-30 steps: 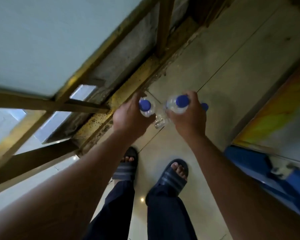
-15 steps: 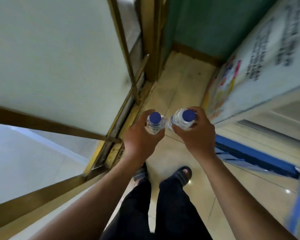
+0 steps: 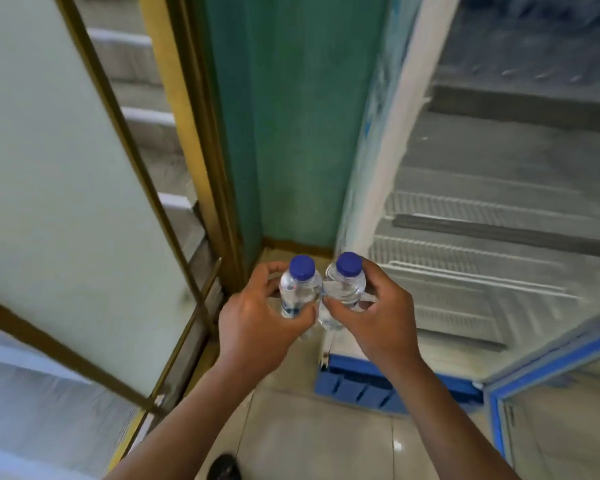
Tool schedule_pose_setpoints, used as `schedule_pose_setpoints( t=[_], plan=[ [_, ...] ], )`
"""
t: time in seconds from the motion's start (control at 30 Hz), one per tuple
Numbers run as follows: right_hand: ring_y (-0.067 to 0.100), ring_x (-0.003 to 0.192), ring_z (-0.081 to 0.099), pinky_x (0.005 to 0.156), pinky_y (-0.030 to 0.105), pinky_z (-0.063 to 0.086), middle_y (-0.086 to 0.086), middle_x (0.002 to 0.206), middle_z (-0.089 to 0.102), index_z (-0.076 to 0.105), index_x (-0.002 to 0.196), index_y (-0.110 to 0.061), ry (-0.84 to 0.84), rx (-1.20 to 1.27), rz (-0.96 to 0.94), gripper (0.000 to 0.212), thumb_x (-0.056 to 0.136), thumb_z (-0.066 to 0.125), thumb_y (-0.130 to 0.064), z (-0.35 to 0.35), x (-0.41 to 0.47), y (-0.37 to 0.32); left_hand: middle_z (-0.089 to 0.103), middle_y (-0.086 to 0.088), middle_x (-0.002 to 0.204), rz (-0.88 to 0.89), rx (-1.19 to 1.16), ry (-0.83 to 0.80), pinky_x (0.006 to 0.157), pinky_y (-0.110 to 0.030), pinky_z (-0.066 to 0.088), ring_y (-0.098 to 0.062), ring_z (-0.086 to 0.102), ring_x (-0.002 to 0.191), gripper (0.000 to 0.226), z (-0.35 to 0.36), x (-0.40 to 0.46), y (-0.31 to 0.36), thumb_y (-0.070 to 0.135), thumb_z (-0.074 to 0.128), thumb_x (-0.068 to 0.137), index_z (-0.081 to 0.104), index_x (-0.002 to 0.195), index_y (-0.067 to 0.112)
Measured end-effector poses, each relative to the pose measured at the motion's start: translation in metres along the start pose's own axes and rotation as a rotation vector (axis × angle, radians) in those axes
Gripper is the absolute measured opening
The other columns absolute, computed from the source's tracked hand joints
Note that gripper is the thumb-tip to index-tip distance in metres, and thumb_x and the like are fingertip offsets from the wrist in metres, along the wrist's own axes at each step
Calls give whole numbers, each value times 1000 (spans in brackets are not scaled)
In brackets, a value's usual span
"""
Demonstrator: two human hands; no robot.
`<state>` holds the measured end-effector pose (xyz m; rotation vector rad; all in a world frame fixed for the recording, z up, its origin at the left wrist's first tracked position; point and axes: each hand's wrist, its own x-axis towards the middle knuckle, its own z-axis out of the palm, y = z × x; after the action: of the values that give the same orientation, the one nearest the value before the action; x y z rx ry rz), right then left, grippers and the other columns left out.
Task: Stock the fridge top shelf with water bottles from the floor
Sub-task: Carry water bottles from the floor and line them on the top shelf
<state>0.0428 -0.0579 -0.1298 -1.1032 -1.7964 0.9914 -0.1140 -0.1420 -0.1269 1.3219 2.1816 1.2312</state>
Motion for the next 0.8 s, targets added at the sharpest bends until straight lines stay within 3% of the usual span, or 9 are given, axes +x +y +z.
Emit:
schedule_pose_setpoints(
  t=[0.1,0.23,0.33,0.47,0.63,0.73,0.8],
  plan=[
    [2,92,69,78,32,60,-20,104,70,56,122,-32,94,11,-47,69,63,92,-23,-52,-4,-15,67,33,99,98,-54,13,79,-26,56,14,62,91,61,13,-10,46,55,81,65,50,117,47],
    [-5,88,67,75,27,60,-19,99,70,54,111,-32,205,-21,-104,63,62,93,-26,-115,-7,-32,69,31,96,229,-144,25,78,-29,59,12,65,89,56,29,-17,104,50,81,69,54,119,49],
    [0,87,69,73,29,61,-17,98,71,55,110,-33,265,-30,-139,61,63,93,-28,-152,-4,-44,68,32,93,302,-220,17,78,-26,60,13,66,87,54,36,-14,142,44,81,72,50,114,58],
    [0,87,70,72,22,59,-16,97,72,58,111,-32,338,-26,-184,57,65,92,-26,-189,8,-61,69,30,100,370,-324,0,82,-27,59,11,66,93,58,42,0,182,43,80,74,54,125,48],
    [-3,85,69,68,12,54,-17,94,73,61,110,-32,416,0,-241,53,67,91,-23,-219,36,-81,67,34,98,431,-399,-35,76,-18,57,10,67,91,48,46,32,221,40,77,75,55,115,52],
    [-2,85,70,70,15,56,-16,95,73,62,108,-33,450,3,-262,52,66,92,-24,-231,61,-92,65,37,91,474,-411,-37,67,-7,51,14,65,87,43,45,57,245,34,78,78,54,105,57],
    [-2,85,70,72,18,58,-16,95,74,63,110,-31,476,6,-276,54,65,92,-26,-237,81,-99,69,29,94,485,-433,-26,67,-8,52,12,67,86,42,44,77,260,32,79,78,57,108,54]
  ],
)
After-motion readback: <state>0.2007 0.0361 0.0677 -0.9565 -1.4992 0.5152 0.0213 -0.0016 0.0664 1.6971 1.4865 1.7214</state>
